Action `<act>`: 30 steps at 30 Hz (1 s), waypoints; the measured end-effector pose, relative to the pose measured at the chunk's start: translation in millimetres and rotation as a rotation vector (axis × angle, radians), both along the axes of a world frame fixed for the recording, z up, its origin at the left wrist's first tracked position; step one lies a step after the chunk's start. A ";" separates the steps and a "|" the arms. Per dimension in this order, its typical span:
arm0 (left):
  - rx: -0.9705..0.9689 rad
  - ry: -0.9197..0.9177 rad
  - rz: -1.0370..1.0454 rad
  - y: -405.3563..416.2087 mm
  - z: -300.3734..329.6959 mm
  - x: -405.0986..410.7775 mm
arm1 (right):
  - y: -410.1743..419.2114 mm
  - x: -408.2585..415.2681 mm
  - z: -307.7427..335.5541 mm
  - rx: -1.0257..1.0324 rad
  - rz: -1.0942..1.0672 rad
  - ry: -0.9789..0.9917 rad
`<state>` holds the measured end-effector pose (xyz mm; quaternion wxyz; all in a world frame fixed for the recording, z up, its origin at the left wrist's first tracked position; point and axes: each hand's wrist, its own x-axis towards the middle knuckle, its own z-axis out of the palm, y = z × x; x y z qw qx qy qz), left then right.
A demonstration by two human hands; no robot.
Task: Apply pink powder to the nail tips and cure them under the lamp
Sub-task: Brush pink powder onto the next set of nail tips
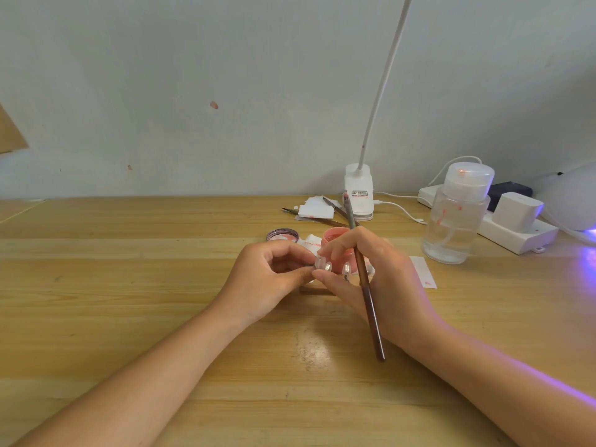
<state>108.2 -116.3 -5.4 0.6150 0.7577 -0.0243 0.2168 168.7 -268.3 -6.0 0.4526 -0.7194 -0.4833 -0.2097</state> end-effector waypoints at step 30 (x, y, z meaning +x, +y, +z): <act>-0.060 0.061 -0.028 -0.1 2.8 -3.1 | 2.6 0.0 -4.0 0.023 -0.003 -0.005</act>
